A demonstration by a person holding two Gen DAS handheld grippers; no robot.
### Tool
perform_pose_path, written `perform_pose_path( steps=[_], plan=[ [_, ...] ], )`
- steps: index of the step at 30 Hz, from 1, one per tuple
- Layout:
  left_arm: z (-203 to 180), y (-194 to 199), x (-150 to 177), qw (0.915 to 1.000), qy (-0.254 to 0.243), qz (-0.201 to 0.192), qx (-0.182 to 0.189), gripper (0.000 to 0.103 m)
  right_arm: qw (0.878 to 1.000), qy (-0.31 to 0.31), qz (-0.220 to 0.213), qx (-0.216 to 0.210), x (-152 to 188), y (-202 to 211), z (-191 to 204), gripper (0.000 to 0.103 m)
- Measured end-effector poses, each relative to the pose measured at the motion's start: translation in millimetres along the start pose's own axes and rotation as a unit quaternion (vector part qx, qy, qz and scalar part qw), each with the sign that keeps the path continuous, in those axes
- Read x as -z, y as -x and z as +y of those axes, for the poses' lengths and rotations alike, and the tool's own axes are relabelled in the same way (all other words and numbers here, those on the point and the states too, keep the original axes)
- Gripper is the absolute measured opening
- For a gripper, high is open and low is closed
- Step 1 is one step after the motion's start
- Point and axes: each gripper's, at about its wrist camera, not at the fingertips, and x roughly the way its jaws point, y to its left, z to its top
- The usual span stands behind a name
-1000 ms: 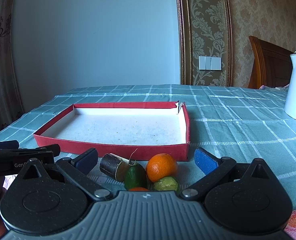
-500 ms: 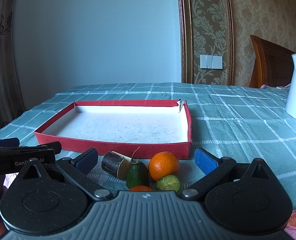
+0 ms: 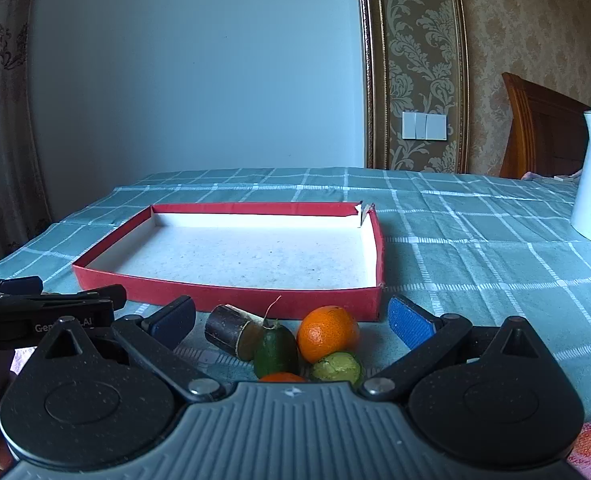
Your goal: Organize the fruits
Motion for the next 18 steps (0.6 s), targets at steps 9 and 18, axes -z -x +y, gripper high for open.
perform_pose_path(
  steps=[9,18],
  plan=[
    [-1.3,1.4,-0.4,1.0000,-0.001,-0.001,0.001,0.103,1.000,0.001,0.009,0.002,-1.5,0.8,1.2,0.103],
    [-1.6,1.9,-0.3,1.0000,0.000,-0.001,0.001,0.103,1.000,0.007,-0.001,0.000,-2.5,6.7,1.0,0.103]
  ],
)
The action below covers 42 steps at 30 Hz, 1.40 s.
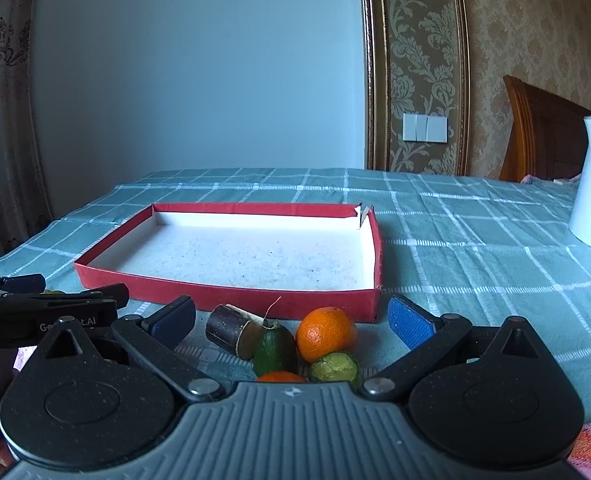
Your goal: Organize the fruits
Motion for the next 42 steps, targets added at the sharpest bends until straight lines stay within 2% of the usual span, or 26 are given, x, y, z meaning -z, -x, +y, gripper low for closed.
perform_pose_path(
  steps=[4,8,13,18,22,25,27,28,40,41,42],
  plan=[
    [0,0,0,1.0000,0.001,0.001,0.001,0.103,1.000,-0.011,-0.014,-0.024,2,11,-10,0.103],
    [0,2,0,1.0000,0.002,0.000,0.002,0.103,0.999,-0.023,0.007,-0.049,4,21,-26,0.103],
    [1,1,0,1.0000,-0.001,-0.002,0.004,0.103,0.998,0.035,0.019,-0.045,9,33,-28,0.103],
    [1,1,1,1.0000,-0.001,-0.001,0.005,0.103,0.994,0.087,0.017,-0.066,21,42,-17,0.103],
    [2,0,1,1.0000,0.000,-0.001,0.005,0.103,0.992,0.098,0.021,-0.082,25,40,-8,0.102],
    [3,0,1,1.0000,0.001,0.000,0.004,0.103,0.992,0.083,0.034,-0.092,26,35,-8,0.087],
    [3,-1,1,1.0000,0.000,-0.001,0.005,0.103,0.992,0.076,0.045,-0.093,27,30,-8,0.072],
    [3,-1,1,1.0000,0.000,-0.001,0.004,0.103,0.992,0.073,0.051,-0.093,28,28,-9,0.070],
    [4,-2,2,1.0000,0.002,0.000,0.004,0.103,0.993,0.053,0.078,-0.068,31,9,-7,0.070],
    [4,-2,2,1.0000,0.002,0.000,0.003,0.103,0.993,0.051,0.080,-0.066,30,8,-6,0.069],
    [4,-2,2,1.0000,0.002,0.000,0.004,0.103,0.993,0.051,0.081,-0.063,30,7,-6,0.064]
  ],
)
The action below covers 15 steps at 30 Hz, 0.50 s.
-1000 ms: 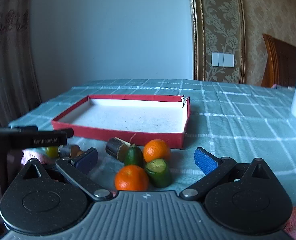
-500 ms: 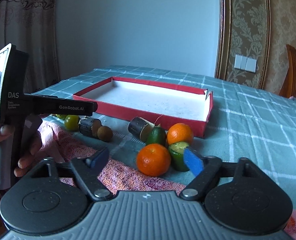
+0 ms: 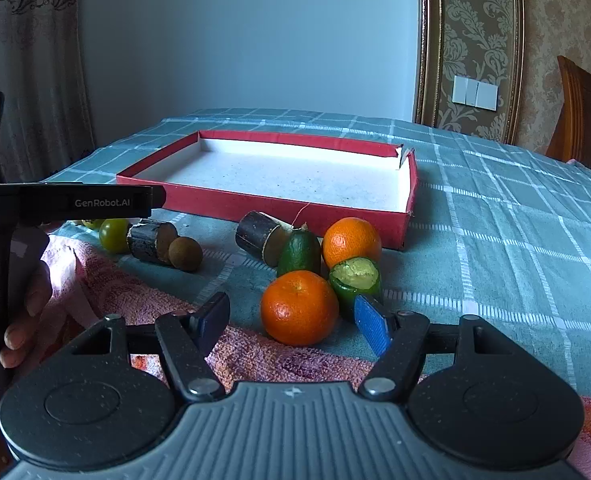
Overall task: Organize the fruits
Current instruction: 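Reach the right tool to the orange and close its fingers on it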
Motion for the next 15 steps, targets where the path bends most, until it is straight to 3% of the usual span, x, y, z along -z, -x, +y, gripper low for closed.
perform_pose_path(
  steps=[3,15],
  plan=[
    [-0.1,-0.1,-0.1,1.0000,0.000,0.000,0.000,0.103,1.000,-0.001,-0.001,0.004,1.0,2.4,1.4,0.044],
    [1.0,-0.7,0.0,1.0000,0.001,0.000,-0.002,0.103,1.000,-0.004,0.002,0.012,2.1,-3.7,1.7,0.045]
  ],
)
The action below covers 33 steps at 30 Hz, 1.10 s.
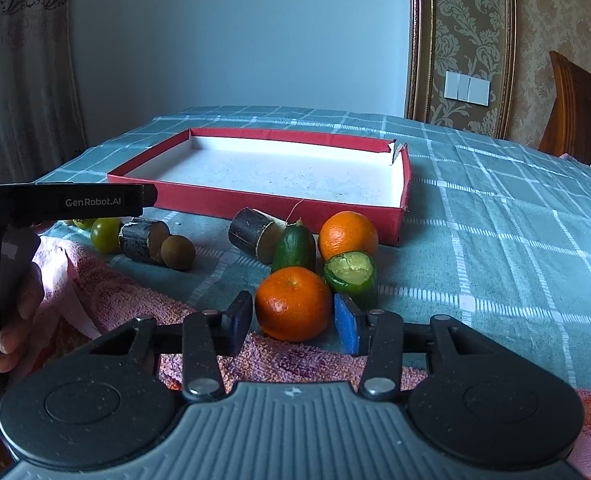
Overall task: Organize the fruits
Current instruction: 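Reach the right tool to the orange and close its fingers on it, then carry the orange into the red tray and open the right tool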
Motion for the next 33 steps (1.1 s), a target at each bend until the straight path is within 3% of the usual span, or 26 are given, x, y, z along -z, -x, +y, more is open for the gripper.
perform_pose_path(
  steps=[6,10,15,21,24,27,31,33],
  plan=[
    [-1,0,1,1.0000,-0.001,0.000,0.001,0.103,1.000,-0.016,-0.020,-0.014,-6,10,-7,0.042],
    [-1,-1,1,1.0000,-0.003,0.002,0.002,0.103,0.998,-0.026,-0.058,-0.015,-36,17,-19,0.042],
    [0,-2,1,1.0000,0.000,0.004,0.002,0.103,0.998,-0.044,-0.042,-0.011,-77,-25,-45,0.042],
    [0,-3,0,1.0000,-0.002,0.008,0.005,0.103,0.999,-0.044,-0.013,0.003,-90,-75,-62,0.044],
    [-1,-4,0,0.9999,-0.002,0.011,0.006,0.103,0.998,-0.053,-0.008,0.012,-88,-83,-67,0.055],
    [-1,-4,0,0.9999,-0.002,0.011,0.006,0.103,0.996,-0.083,-0.038,0.015,-81,-64,-74,0.055],
    [0,-3,0,1.0000,-0.002,0.007,0.006,0.103,0.981,-0.165,-0.096,-0.039,-48,-18,-81,0.063],
    [0,-2,0,1.0000,-0.001,0.004,0.008,0.103,0.976,-0.186,-0.107,-0.045,-29,-6,-81,0.065]
  ],
)
